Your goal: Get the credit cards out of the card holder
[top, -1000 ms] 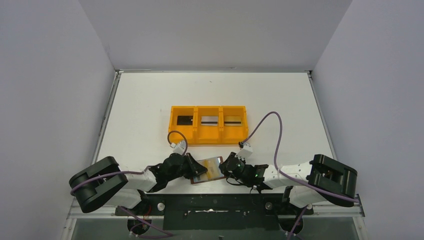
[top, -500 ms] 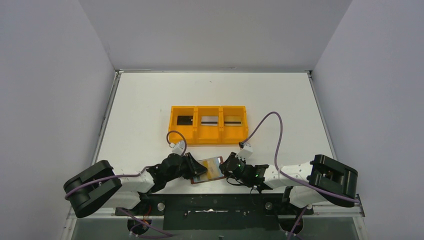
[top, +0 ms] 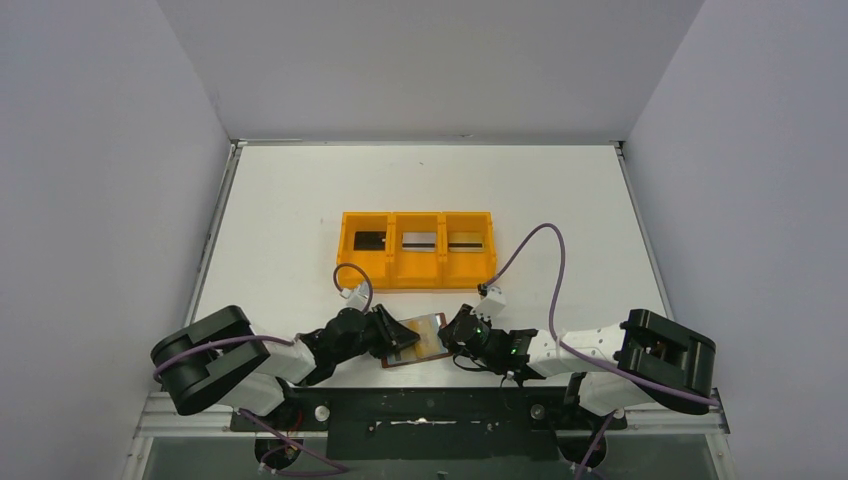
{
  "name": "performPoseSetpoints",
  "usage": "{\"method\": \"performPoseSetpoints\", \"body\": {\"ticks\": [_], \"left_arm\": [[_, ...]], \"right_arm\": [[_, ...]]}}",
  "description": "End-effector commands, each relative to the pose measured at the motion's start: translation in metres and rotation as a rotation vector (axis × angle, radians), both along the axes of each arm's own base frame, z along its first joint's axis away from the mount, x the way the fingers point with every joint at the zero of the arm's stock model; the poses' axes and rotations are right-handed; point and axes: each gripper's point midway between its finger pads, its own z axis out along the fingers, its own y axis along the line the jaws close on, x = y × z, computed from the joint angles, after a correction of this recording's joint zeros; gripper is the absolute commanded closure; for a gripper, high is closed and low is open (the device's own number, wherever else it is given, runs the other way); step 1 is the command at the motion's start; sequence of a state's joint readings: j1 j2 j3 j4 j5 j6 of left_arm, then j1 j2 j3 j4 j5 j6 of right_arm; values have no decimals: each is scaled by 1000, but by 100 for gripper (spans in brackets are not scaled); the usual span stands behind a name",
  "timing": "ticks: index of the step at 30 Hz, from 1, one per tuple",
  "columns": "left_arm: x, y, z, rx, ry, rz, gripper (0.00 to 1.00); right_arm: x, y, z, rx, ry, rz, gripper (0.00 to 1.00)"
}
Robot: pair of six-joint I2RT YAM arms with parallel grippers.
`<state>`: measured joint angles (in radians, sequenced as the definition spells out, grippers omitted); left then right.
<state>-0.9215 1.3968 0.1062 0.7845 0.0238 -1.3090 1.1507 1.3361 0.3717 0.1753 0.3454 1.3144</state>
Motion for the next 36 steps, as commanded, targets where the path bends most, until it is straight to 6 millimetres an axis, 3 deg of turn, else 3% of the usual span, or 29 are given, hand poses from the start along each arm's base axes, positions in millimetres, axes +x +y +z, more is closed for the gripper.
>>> {"method": "performPoseSetpoints", "body": {"ticks": [1, 7, 10, 23, 36], "left_arm": [[-5, 7, -16, 35, 42, 19, 74], [-2, 0, -12, 15, 30, 8, 74], [-3, -1, -12, 5, 29, 2, 80], [-2, 11, -11, 47, 10, 27, 94], [0, 29, -1, 145, -52, 33, 98]], "right_arm": [[-11, -21, -26, -114, 49, 24, 88], [-12, -20, -26, -111, 50, 28, 88], [-12, -21, -27, -112, 52, 26, 88], [-12, -23, -28, -115, 55, 17, 88], [-10, -25, -23, -122, 45, 9, 88]]}}
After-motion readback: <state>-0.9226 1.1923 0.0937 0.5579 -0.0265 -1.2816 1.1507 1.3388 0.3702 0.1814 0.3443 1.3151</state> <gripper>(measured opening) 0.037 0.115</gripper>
